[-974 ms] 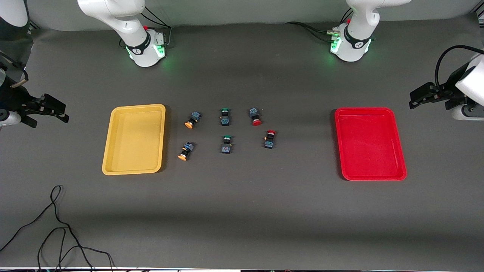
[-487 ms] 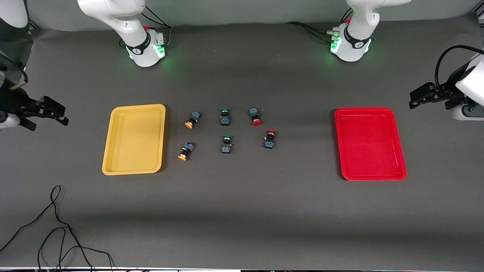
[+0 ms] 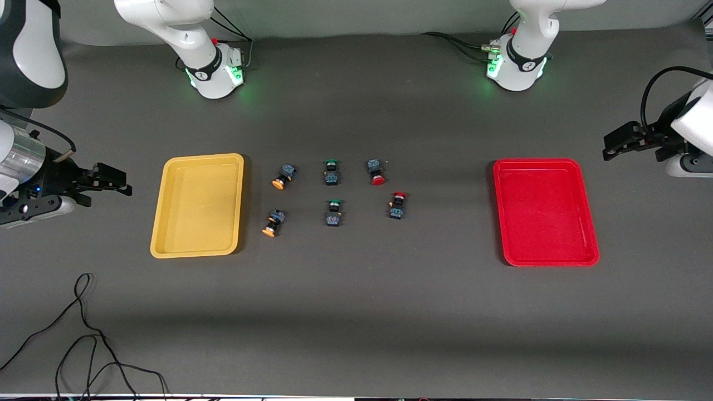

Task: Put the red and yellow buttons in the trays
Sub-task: 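Move the right gripper toward the orange buttons while the left gripper reaches inward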

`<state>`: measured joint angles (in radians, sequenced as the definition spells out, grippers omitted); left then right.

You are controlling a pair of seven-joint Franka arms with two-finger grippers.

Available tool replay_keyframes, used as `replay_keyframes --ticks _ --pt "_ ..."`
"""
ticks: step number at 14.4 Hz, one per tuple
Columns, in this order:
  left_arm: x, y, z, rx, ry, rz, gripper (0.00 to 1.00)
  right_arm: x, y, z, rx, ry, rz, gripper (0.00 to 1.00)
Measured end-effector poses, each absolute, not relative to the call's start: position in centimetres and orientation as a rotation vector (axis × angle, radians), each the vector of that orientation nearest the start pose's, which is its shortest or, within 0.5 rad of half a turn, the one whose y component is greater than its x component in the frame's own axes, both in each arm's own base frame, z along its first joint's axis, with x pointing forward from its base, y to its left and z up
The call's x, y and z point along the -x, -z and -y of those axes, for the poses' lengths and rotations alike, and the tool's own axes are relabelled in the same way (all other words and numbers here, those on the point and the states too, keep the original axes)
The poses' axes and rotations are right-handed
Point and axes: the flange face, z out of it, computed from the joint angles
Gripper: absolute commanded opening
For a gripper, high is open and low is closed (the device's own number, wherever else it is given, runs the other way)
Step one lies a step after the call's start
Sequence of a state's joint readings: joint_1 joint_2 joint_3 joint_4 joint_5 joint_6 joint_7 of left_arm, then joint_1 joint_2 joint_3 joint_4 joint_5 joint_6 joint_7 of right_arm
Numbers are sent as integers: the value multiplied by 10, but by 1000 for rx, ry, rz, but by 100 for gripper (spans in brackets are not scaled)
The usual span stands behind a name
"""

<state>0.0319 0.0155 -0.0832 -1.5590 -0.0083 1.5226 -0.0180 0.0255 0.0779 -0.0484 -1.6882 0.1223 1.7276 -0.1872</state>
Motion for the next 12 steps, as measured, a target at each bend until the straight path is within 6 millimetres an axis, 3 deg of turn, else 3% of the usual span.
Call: replay_keyframes --ticks 2,6,10,12 --pt "-553 -617 29 3148 -82 -53 100 -581 -531 -21 3009 -83 99 100" --pt "-553 -617 32 3147 -85 -60 100 -573 -497 -89 3022 -189 -76 100" --pt "-546 -611 39 3168 -176 -71 100 -550 -433 -139 3043 -256 -140 100" --pt "-542 -603 54 3175 -234 -70 100 -533 -398 -158 3057 -295 -177 100"
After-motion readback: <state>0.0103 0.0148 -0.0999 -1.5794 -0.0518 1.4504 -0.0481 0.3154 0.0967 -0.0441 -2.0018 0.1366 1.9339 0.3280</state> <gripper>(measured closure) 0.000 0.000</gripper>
